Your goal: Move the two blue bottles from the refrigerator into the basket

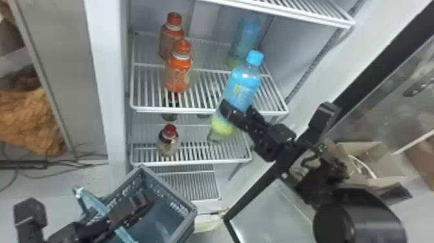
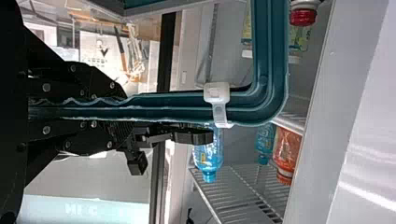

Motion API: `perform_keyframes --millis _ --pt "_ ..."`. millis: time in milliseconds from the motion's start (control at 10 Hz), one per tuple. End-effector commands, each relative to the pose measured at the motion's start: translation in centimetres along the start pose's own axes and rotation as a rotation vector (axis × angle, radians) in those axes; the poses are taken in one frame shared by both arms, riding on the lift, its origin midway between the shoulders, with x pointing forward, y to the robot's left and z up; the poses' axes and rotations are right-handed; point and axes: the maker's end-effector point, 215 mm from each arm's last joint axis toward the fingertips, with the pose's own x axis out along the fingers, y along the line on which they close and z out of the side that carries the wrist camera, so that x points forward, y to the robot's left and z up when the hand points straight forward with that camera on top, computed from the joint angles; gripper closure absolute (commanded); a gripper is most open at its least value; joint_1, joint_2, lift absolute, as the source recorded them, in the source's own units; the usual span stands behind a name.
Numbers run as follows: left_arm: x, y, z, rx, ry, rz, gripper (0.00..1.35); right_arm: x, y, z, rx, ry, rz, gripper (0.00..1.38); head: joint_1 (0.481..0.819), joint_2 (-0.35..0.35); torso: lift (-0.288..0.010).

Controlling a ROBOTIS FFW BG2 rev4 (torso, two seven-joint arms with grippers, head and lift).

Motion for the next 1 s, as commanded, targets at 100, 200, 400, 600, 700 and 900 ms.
perform_keyframes --millis 100,200,400,600,700,900 --pt "0.1 -0.1 0.1 0.002 -0.003 -0.002 1.2 -0.6 2.7 -2.4 0.057 0.066 0.059 1.27 0.695 -0.309 0.0" --pt "0.1 0.1 0.0 0.0 -0.004 0.001 1.2 -0.9 3.6 -2.9 0.07 0.079 0.074 1.27 0.695 -0.298 0.0" --pt "0.2 0.2 0.1 0.0 -0.002 0.005 1.2 -2.2 5.8 -4.3 0.109 0.128 0.111 1.27 0.695 -0.284 0.0" --pt "0.4 0.3 0.2 0.0 -0.003 0.005 1.2 -3.3 7.5 -6.2 0.151 0.188 0.145 1.27 0.695 -0.275 0.0" --pt "0.5 0.2 0.4 0.005 -0.001 0.004 1.2 -3.7 8.6 -7.7 0.188 0.229 0.172 1.27 0.695 -0.271 0.0" --pt "0.8 0.1 0.8 0.012 -0.003 0.001 1.2 -3.8 10.7 -10.6 0.264 0.298 0.233 1.27 0.695 -0.257 0.0"
